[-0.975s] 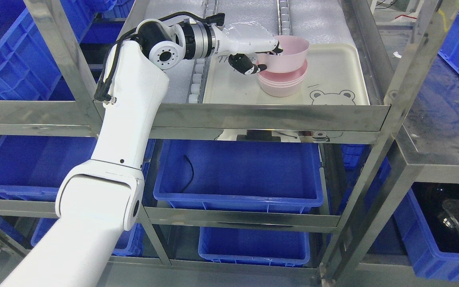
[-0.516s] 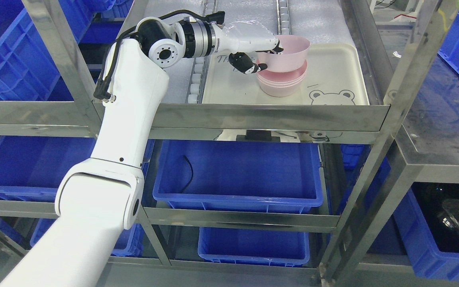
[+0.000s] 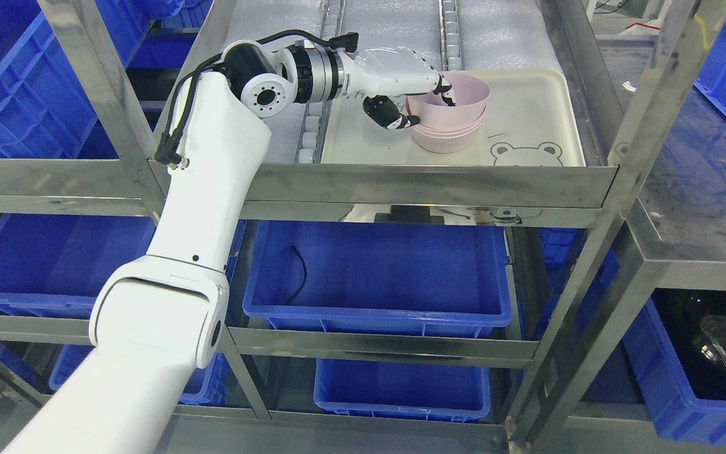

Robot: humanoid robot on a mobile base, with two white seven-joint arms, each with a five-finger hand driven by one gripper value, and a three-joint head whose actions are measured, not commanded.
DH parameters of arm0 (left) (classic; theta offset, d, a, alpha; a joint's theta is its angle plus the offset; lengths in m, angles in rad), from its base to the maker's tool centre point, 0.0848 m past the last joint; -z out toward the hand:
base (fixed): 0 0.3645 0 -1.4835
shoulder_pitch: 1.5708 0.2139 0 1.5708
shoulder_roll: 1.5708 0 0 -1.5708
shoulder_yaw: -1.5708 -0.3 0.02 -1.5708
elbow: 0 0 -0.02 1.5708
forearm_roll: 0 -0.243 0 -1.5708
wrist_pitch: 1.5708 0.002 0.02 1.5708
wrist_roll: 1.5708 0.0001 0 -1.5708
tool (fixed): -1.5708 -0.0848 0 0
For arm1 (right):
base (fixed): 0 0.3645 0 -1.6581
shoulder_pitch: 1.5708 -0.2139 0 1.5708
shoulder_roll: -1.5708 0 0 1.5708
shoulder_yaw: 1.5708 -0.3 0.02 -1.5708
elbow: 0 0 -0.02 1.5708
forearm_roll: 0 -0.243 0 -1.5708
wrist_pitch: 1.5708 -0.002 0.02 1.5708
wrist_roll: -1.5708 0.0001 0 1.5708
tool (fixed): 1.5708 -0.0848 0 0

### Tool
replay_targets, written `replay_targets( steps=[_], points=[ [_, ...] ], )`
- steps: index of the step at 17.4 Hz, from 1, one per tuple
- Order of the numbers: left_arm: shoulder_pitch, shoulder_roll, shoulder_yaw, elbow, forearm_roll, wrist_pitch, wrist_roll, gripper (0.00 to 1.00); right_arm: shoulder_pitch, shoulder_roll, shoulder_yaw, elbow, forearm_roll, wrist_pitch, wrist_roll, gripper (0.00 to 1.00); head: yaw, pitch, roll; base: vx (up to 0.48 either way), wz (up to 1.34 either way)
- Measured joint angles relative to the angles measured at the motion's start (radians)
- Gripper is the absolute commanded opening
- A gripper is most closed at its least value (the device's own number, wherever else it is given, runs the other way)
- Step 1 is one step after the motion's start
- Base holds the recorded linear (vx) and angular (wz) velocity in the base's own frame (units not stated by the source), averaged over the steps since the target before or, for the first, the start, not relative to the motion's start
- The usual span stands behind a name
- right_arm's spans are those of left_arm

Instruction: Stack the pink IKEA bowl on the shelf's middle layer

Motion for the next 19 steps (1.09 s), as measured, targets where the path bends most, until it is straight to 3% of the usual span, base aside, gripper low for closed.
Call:
replay_targets(
  steps=[3, 8, 13, 19],
  points=[
    [0.006, 0.000, 0.025, -0.034, 0.062, 0.000, 0.001, 0.87, 0.000, 0.000, 0.000, 0.000, 0.000, 0.000, 0.000, 1.00, 0.0000, 0.000, 0.000, -0.009, -0.03],
    [0.055, 0.000, 0.036, -0.158, 0.404, 0.036, 0.047, 0.95, 0.000, 0.000, 0.000, 0.000, 0.000, 0.000, -0.004, 1.00, 0.0000, 0.000, 0.000, -0.005, 0.00],
    [0.285, 0.000, -0.035, -0.319, 0.577, 0.057, 0.174, 0.94, 0.000, 0.000, 0.000, 0.000, 0.000, 0.000, -0.004, 1.00, 0.0000, 0.000, 0.000, -0.058, -0.05],
    [0.681, 0.000, -0.124, -0.445, 0.643, 0.001, 0.195, 1.00, 0.000, 0.000, 0.000, 0.000, 0.000, 0.000, 0.000, 1.00, 0.0000, 0.000, 0.000, -0.124, -0.07]
  ],
)
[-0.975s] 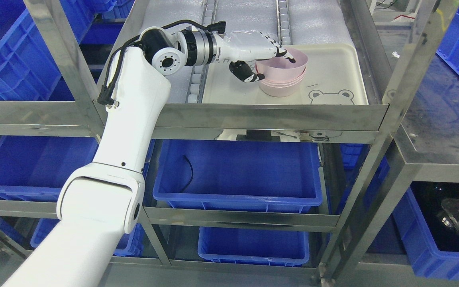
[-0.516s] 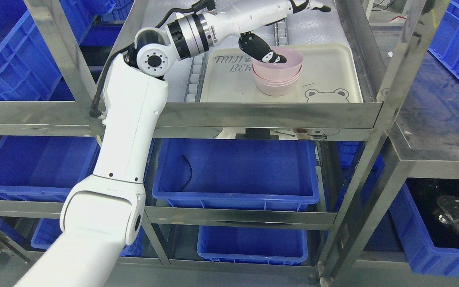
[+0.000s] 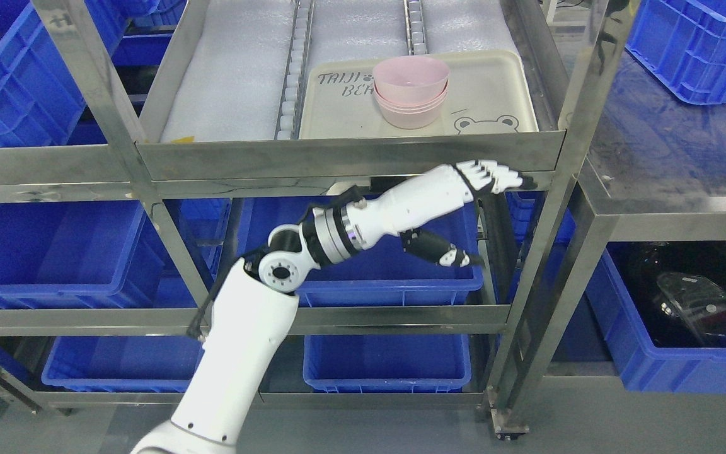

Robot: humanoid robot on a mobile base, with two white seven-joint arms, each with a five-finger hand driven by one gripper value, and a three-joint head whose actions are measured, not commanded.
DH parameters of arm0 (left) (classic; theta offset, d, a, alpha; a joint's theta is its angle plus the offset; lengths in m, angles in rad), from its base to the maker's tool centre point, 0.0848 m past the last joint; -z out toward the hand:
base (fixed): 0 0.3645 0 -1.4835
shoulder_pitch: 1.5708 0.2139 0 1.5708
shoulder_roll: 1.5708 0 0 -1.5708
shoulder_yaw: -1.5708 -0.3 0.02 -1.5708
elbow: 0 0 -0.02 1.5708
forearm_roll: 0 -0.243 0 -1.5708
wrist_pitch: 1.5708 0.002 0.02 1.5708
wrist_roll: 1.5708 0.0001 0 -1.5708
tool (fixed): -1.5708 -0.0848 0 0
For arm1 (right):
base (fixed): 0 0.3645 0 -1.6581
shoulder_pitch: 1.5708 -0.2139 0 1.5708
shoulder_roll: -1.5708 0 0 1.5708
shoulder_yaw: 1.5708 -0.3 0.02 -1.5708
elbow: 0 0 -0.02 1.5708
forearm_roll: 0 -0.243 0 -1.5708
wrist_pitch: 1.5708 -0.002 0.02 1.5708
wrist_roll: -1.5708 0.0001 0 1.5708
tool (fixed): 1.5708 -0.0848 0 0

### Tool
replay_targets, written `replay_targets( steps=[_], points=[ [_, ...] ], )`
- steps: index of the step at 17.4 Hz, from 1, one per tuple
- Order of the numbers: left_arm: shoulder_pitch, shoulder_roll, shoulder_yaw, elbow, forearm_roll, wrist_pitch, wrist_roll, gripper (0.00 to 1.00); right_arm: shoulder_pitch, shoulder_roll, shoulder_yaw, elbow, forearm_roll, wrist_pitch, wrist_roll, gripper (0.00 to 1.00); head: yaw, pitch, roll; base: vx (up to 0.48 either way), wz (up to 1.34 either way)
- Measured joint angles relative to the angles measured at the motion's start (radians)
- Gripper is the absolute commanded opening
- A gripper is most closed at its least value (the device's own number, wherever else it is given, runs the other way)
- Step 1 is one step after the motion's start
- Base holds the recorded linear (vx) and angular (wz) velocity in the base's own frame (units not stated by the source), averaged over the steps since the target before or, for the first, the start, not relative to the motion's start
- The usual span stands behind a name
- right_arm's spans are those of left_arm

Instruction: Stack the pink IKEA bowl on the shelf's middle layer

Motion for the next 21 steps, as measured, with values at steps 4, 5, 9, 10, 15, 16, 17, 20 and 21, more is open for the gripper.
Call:
replay_targets(
  steps=[4, 5, 9, 10, 15, 16, 17, 20, 21],
  points=[
    [0.247, 0.000, 0.012, -0.012, 0.023, -0.002, 0.005, 0.99, 0.000, 0.000, 0.000, 0.000, 0.000, 0.000, 0.001, 1.00, 0.0000, 0.000, 0.000, -0.086, 0.10],
    [0.285, 0.000, 0.024, -0.005, 0.037, -0.002, 0.015, 0.98, 0.000, 0.000, 0.000, 0.000, 0.000, 0.000, 0.001, 1.00, 0.0000, 0.000, 0.000, -0.069, 0.05],
    [0.403, 0.000, 0.084, 0.042, 0.118, -0.002, 0.224, 0.99, 0.000, 0.000, 0.000, 0.000, 0.000, 0.000, 0.001, 1.00, 0.0000, 0.000, 0.000, -0.043, 0.02],
    [0.421, 0.000, 0.099, 0.051, 0.150, 0.046, 0.315, 0.99, -0.001, 0.000, 0.000, 0.000, 0.000, 0.000, 0.002, 1.00, 0.0000, 0.000, 0.000, -0.026, 0.06],
    [0.460, 0.000, 0.156, 0.029, 0.277, 0.334, 0.520, 0.99, -0.001, 0.000, 0.000, 0.000, 0.000, 0.000, 0.005, 1.00, 0.0000, 0.000, 0.000, 0.017, 0.02],
    [0.463, 0.000, 0.165, 0.018, 0.292, 0.371, 0.533, 1.00, 0.000, 0.000, 0.000, 0.000, 0.000, 0.000, 0.006, 1.00, 0.0000, 0.000, 0.000, 0.019, 0.00],
    [0.466, 0.000, 0.173, 0.008, 0.303, 0.397, 0.549, 1.00, 0.000, 0.000, 0.000, 0.000, 0.000, 0.000, 0.006, 1.00, 0.0000, 0.000, 0.000, 0.019, 0.00],
    [0.472, 0.000, 0.193, -0.020, 0.325, 0.433, 0.575, 1.00, 0.000, 0.000, 0.000, 0.000, 0.000, 0.000, 0.005, 1.00, 0.0000, 0.000, 0.000, 0.010, 0.00],
    [0.473, 0.000, 0.198, -0.030, 0.330, 0.440, 0.577, 1.00, 0.000, 0.000, 0.000, 0.000, 0.000, 0.000, 0.004, 1.00, 0.0000, 0.000, 0.000, 0.000, 0.00]
  ],
)
